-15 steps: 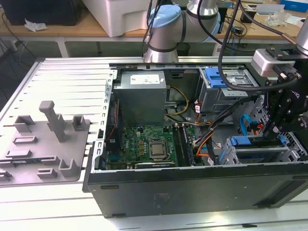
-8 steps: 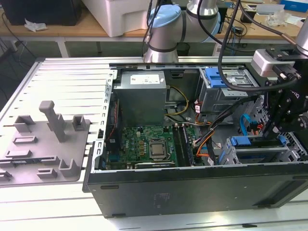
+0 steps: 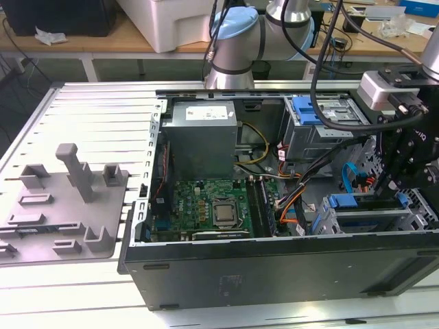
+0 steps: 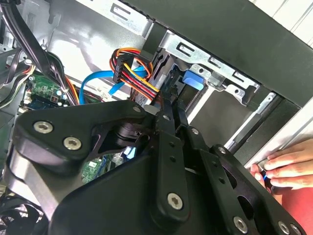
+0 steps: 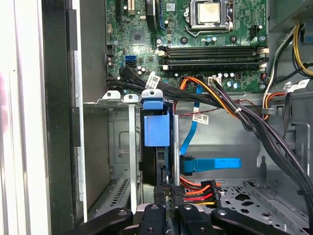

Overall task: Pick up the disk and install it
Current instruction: 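Insert the first disk wire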

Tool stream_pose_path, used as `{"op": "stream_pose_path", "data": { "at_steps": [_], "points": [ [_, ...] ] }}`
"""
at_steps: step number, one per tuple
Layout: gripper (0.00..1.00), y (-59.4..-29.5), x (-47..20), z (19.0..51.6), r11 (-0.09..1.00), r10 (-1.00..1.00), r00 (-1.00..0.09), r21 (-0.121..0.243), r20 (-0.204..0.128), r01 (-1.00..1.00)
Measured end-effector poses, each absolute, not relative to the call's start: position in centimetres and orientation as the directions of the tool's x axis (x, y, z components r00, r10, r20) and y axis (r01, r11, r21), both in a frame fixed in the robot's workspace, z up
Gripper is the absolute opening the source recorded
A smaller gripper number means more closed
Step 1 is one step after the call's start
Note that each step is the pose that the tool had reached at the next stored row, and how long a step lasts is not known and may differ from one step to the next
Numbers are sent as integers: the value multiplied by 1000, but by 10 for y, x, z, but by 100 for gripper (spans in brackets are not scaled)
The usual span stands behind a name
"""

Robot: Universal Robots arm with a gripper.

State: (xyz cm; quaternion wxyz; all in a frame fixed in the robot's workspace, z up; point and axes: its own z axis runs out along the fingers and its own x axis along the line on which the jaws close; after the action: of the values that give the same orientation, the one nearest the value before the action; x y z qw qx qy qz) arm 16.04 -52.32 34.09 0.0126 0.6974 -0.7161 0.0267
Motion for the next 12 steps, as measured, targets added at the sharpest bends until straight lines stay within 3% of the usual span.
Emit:
{"op": "stream_pose_path", "data": {
  "at_steps": [12],
  "points": [
    [16, -523, 160, 340, 26, -998, -27, -21, 55, -999]
  ]
}}
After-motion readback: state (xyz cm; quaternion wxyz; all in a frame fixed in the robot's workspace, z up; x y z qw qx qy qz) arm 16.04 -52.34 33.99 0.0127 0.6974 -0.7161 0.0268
